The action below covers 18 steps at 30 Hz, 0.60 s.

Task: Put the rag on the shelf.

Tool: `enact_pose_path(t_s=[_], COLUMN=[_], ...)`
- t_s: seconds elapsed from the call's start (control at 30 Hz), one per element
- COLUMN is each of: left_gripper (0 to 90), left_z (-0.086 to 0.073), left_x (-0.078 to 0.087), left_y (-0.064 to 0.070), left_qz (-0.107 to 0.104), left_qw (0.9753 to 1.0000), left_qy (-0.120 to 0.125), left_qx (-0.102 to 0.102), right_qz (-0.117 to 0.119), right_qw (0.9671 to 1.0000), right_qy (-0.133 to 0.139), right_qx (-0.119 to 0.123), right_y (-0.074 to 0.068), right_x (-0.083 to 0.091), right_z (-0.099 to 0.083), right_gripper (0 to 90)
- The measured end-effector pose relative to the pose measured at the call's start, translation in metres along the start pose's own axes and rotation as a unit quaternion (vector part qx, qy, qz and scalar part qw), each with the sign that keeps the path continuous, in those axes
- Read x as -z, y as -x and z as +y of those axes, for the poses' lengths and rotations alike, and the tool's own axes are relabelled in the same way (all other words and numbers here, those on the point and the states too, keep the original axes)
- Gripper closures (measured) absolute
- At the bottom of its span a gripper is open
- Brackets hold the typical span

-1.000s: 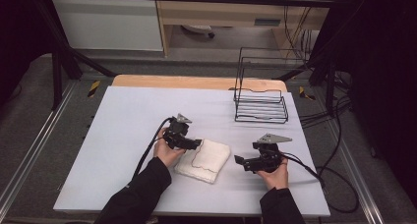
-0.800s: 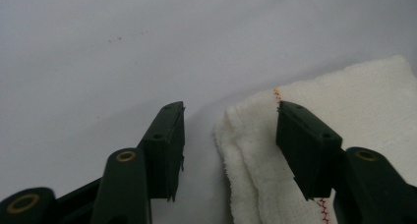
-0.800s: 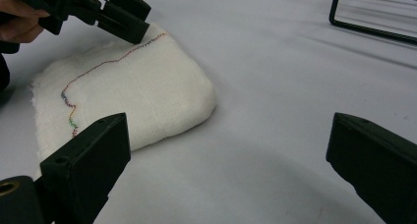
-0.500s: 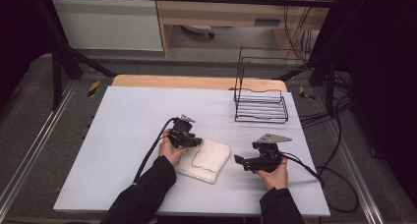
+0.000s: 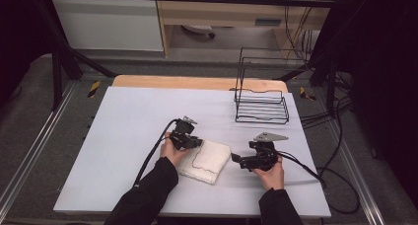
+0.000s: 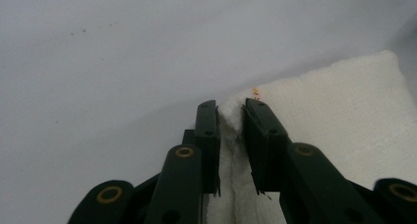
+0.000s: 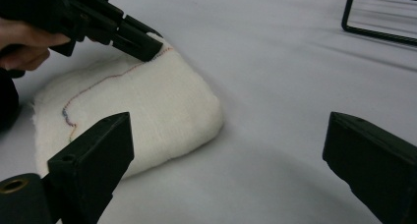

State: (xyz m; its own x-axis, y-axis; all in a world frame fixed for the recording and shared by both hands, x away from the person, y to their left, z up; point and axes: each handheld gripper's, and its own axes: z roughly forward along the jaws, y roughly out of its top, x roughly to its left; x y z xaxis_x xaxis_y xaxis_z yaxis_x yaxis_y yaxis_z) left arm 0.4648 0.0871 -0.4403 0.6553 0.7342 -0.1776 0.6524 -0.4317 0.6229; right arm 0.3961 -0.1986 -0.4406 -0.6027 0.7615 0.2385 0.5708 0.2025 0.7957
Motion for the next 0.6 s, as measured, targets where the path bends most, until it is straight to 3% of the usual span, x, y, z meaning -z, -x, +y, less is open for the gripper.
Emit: enact_pose_path(t_s=[0.17, 0.5, 0.6], left_gripper=[78.6, 78.9, 79.0], left_z=[-0.001, -0.001, -0.002], left_x=[0.0, -0.001, -0.001], left_y=[0.005, 0.005, 0.004], left_qz=[0.013, 0.013, 0.01], left_qw=[0.9999, 0.9995, 0.9995], left_qy=[0.003, 0.006, 0.008], left_qx=[-0.01, -0.028, -0.03], right_qz=[-0.003, -0.013, -0.017], right_qw=[1.0, 0.9996, 0.9996], right_qy=[0.0, 0.0, -0.007], right_qx=[0.003, -0.025, -0.023], right_y=[-0.004, -0.001, 0.0], right_x=[-0.009, -0.022, -0.025], right_z=[0.004, 0.009, 0.008], right_gripper=[10.5, 34.1, 39.6])
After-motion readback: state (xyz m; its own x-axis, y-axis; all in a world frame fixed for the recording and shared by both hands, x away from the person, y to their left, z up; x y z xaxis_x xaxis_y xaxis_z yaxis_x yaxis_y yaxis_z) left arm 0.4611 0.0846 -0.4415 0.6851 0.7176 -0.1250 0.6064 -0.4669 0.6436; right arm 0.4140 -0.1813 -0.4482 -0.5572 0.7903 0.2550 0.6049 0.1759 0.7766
